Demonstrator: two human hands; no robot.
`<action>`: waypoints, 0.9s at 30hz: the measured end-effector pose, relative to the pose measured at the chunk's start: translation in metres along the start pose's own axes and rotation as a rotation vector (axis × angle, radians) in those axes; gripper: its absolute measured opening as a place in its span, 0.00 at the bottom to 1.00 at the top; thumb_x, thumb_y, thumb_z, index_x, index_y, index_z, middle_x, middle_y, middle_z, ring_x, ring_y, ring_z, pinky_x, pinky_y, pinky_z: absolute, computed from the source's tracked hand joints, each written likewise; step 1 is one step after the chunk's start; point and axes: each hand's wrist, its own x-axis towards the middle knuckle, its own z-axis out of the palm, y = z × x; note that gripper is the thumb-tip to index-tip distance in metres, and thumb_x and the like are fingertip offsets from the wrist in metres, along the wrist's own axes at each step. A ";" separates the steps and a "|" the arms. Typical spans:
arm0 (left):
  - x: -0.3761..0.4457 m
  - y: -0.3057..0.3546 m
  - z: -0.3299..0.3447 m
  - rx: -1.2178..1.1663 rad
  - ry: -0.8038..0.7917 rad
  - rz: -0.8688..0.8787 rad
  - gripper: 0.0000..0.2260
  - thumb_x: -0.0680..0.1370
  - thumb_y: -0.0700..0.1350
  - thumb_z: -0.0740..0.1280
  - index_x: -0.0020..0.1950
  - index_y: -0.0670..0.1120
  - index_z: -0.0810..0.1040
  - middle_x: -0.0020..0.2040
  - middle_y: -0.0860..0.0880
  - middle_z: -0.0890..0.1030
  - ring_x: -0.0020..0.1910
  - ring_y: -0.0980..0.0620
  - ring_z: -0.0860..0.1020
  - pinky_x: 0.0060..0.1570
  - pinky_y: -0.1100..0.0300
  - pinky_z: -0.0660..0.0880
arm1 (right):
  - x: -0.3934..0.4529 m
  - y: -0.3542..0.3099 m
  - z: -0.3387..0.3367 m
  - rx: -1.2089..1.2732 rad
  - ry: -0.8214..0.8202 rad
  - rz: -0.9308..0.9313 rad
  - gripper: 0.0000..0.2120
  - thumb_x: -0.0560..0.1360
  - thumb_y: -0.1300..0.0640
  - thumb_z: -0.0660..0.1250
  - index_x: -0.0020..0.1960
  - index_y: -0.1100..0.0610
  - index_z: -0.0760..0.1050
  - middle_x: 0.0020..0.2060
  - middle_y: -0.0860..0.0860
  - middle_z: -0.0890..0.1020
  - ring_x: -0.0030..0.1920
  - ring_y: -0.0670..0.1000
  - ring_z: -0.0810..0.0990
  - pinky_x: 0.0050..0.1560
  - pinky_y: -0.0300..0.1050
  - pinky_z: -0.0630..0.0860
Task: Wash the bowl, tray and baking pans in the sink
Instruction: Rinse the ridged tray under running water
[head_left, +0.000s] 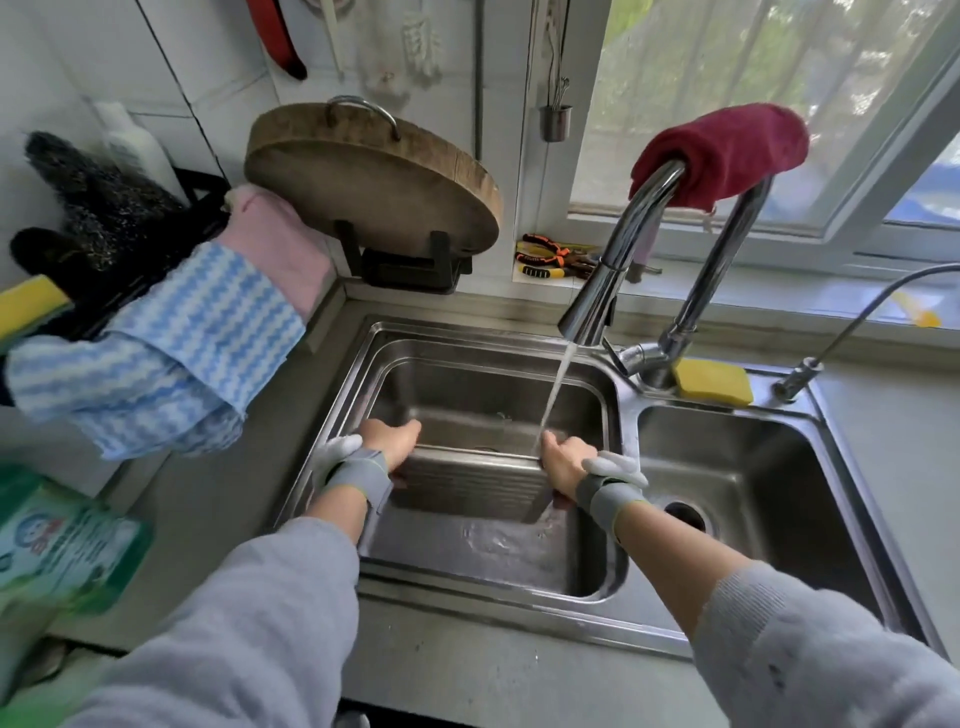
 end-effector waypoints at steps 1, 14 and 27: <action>-0.002 -0.007 0.002 0.019 -0.019 -0.015 0.30 0.72 0.55 0.64 0.70 0.39 0.68 0.64 0.39 0.75 0.60 0.38 0.76 0.52 0.53 0.77 | -0.002 0.002 0.002 -0.032 -0.011 0.001 0.37 0.70 0.32 0.42 0.54 0.56 0.78 0.55 0.58 0.82 0.52 0.61 0.82 0.57 0.54 0.77; -0.014 0.031 0.016 0.192 -0.296 0.398 0.24 0.62 0.60 0.77 0.46 0.45 0.76 0.44 0.47 0.81 0.46 0.47 0.81 0.47 0.56 0.79 | 0.015 0.037 -0.053 0.172 0.055 0.078 0.38 0.72 0.28 0.42 0.44 0.60 0.74 0.33 0.58 0.84 0.29 0.57 0.84 0.42 0.50 0.82; -0.087 0.085 0.101 0.775 0.018 0.645 0.13 0.70 0.47 0.66 0.28 0.46 0.67 0.31 0.50 0.73 0.40 0.43 0.77 0.35 0.60 0.66 | 0.065 0.063 -0.120 -0.641 -0.061 -0.480 0.15 0.72 0.43 0.53 0.51 0.48 0.72 0.57 0.52 0.78 0.57 0.59 0.77 0.56 0.53 0.75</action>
